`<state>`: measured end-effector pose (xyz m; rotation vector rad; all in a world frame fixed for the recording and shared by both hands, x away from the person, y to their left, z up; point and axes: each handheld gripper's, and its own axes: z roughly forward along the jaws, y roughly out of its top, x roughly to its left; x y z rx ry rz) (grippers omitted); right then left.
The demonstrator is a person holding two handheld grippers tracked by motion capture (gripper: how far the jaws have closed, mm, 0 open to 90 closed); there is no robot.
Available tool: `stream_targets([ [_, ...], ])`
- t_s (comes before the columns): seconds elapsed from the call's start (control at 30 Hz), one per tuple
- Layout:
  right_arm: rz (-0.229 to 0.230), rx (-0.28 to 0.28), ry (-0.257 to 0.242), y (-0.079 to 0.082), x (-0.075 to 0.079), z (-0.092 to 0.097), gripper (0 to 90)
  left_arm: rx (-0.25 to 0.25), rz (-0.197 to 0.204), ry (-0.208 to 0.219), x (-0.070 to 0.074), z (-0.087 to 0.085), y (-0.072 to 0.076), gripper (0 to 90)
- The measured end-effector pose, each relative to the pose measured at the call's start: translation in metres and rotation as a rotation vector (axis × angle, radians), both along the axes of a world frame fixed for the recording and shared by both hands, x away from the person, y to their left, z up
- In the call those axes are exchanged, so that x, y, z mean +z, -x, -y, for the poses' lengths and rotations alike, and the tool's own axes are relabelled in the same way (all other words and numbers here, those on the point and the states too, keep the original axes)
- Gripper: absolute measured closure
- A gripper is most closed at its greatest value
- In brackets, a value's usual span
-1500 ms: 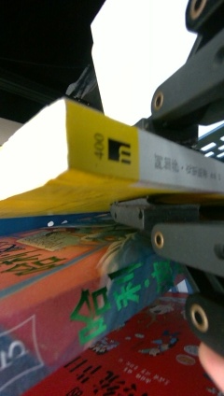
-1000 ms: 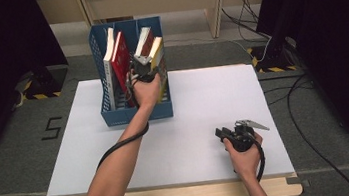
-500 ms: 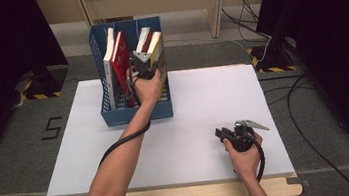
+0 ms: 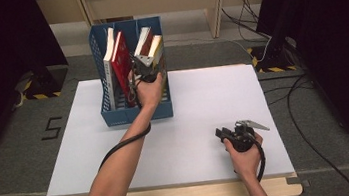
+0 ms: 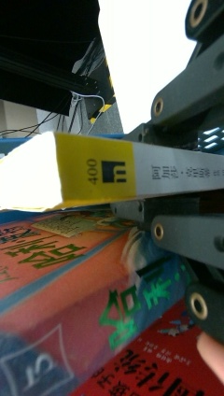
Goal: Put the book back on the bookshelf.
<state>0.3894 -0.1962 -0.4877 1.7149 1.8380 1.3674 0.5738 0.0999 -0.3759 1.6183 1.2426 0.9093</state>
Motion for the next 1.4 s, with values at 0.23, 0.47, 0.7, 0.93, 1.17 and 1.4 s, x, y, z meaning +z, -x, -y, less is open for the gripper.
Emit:
stream_targets([
  [0.23,0.003,0.002,0.006,0.0,0.0,-0.001,66.1,-0.037,0.052,-0.007,0.014,-0.005,0.023,65.3],
  [0.47,0.003,0.001,0.008,0.001,0.001,-0.002,66.2,-0.046,0.047,0.021,0.014,-0.02,0.046,63.9],
  [0.7,-0.002,-0.001,0.002,0.001,0.001,-0.003,66.1,-0.052,0.011,0.098,0.005,-0.035,0.05,57.4],
  [0.93,0.003,0.001,0.005,0.001,0.001,-0.002,66.1,-0.068,-0.006,0.102,-0.002,-0.037,0.043,50.3],
  [1.17,0.002,0.0,0.003,0.001,0.001,-0.002,65.9,-0.053,-0.023,0.098,-0.006,-0.035,0.032,43.1],
  [1.4,0.001,0.002,0.002,0.001,0.001,-0.002,65.9,-0.067,-0.033,0.096,-0.004,-0.034,0.026,41.9],
])
